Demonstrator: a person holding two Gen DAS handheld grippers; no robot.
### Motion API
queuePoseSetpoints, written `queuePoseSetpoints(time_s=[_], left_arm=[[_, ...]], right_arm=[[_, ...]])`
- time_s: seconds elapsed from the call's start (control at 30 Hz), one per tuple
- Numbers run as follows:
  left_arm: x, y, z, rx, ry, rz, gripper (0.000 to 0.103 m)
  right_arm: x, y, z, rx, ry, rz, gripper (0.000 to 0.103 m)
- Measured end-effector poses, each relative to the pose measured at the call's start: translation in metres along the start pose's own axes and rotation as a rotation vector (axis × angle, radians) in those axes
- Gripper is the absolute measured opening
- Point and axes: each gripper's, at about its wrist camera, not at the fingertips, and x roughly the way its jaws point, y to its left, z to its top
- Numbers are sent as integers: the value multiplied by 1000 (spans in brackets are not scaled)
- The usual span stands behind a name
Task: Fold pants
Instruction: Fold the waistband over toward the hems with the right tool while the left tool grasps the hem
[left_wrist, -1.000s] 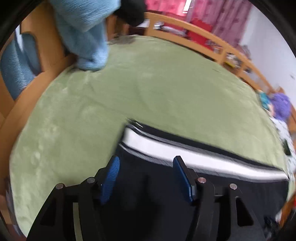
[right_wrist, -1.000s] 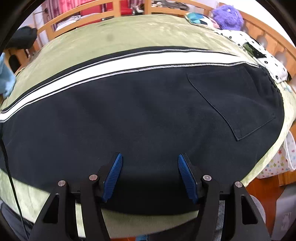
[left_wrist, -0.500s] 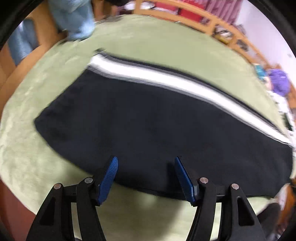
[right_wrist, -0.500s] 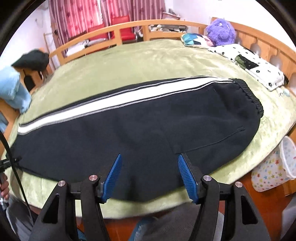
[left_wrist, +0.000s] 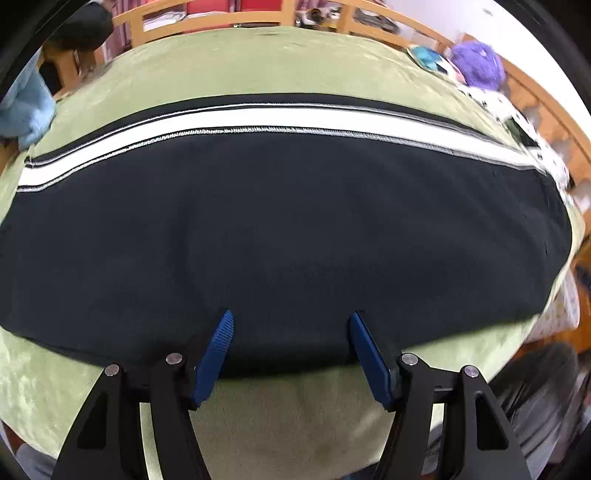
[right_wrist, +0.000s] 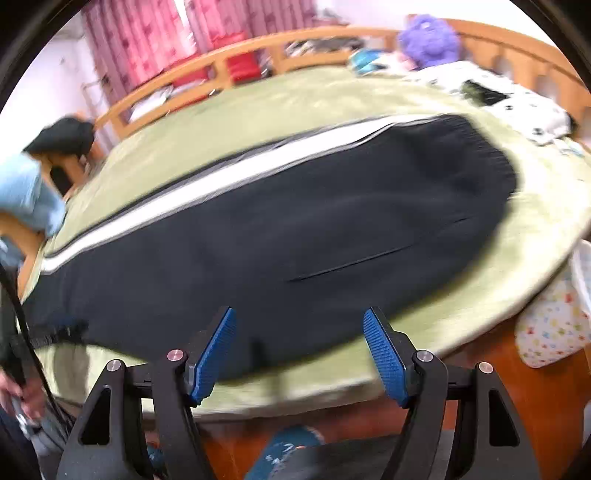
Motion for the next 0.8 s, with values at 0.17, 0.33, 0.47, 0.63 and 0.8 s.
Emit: queuePoseSetpoints(time_s=[0.17, 0.33, 0.47, 0.63, 0.8], left_arm=[[-18, 21, 0, -91, 16, -68, 64], [-40, 45, -6, -188, -39, -50, 64], [-53, 75, -13, -264, -102, 63, 64], [-59, 111, -23, -384, -108, 140, 64], [-64, 138, -26, -482, -136, 191, 64]], right_arm=[[10, -79, 31, 188, -18, -41, 83], [36, -135, 48, 371, -47, 4, 83], [78, -180, 76, 533, -43, 69, 83], [123, -199, 95, 648, -30, 146, 73], [84, -202, 125, 511, -212, 206, 46]])
